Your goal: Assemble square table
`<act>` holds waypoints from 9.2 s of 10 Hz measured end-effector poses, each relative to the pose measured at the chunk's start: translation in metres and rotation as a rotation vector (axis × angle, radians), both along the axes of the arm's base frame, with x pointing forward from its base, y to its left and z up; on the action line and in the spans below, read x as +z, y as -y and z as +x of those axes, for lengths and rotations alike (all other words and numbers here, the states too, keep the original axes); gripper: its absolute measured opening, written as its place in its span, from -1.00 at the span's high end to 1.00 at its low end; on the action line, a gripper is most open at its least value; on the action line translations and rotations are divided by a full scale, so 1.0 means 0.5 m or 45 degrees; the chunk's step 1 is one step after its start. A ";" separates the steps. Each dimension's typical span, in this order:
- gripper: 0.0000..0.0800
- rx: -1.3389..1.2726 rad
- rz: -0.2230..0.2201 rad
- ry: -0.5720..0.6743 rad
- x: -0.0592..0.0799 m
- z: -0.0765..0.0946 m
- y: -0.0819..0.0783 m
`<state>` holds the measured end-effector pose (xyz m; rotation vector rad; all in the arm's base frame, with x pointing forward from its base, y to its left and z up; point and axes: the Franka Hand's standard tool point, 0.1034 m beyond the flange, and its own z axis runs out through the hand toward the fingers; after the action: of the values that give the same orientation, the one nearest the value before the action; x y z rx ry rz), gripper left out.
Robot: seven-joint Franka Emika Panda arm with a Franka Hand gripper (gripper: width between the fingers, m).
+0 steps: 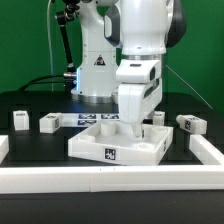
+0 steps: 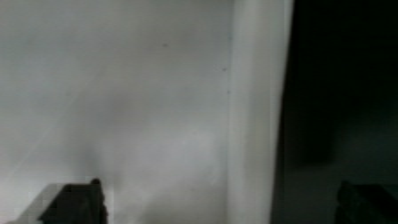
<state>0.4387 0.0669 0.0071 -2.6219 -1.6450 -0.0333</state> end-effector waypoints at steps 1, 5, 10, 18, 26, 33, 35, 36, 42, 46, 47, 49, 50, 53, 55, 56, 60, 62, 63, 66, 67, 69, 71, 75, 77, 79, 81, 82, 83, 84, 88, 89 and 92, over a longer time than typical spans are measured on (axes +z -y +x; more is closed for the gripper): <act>-0.62 -0.002 0.000 -0.001 -0.002 0.001 0.000; 0.37 -0.003 0.000 -0.002 -0.002 0.001 0.000; 0.86 -0.003 0.000 -0.002 -0.002 0.001 0.000; 0.86 0.274 -0.006 0.008 0.000 0.020 0.032; 0.86 0.404 -0.003 0.019 -0.001 0.055 0.023; 0.86 0.456 0.007 0.032 -0.001 0.085 -0.041; 0.86 0.442 0.005 0.025 -0.001 0.092 -0.040; 0.86 0.438 0.005 0.026 -0.001 0.094 -0.040; 0.18 0.428 0.005 0.026 -0.001 0.097 -0.038; -0.61 0.370 -0.001 0.043 0.016 0.096 -0.029; -0.62 0.346 -0.006 0.049 0.029 0.091 -0.025; -0.62 0.265 -0.017 0.074 0.067 0.087 -0.025; -0.62 0.217 -0.018 0.100 0.087 0.084 -0.029; -0.62 0.137 -0.009 0.114 0.092 0.074 -0.039; -0.62 0.093 -0.006 0.111 0.091 0.073 -0.039; -0.62 -0.041 -0.001 0.102 0.090 0.071 -0.044; -0.62 -0.613 0.030 0.062 0.091 0.052 -0.123; -0.62 -0.755 0.044 0.043 0.089 0.047 -0.137; -0.62 -0.820 0.050 0.035 0.089 0.047 -0.138; -0.62 -0.955 0.057 0.012 0.084 0.024 -0.180; -0.62 -0.971 0.060 0.007 0.082 0.015 -0.205; -0.62 -0.969 0.061 -0.002 0.072 -0.003 -0.244; -0.62 -0.952 0.026 -0.038 0.067 -0.010 -0.250; -0.62 -0.962 -0.160 -0.225 0.067 -0.017 -0.242; -0.62 -0.967 -0.341 -0.413 0.062 -0.043 -0.232; -0.62 -0.954 -0.443 -0.530 0.060 -0.038 -0.233; -0.62 -0.937 -0.575 -0.676 0.059 -0.050 -0.233; -0.62 -0.926 -0.629 -0.737 0.056 -0.050 -0.241; -0.62 -0.909 -0.663 -0.773 0.054 -0.051 -0.251; -0.62 -0.884 -0.736 -0.851 0.054 -0.061 -0.252; -0.62 -0.811 -0.939 -1.094 0.027 -0.066 -0.261; -0.62 -0.802 -0.954 -1.119 0.016 -0.063 -0.261; -0.62 -0.805 -0.957 -1.117 0.014 -0.062 -0.259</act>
Offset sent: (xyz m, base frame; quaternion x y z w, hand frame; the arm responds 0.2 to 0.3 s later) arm 0.0000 0.0000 0.0000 0.0000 0.0000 0.0000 1.0000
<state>0.4077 0.1964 0.0140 -2.7468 -0.5431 1.6887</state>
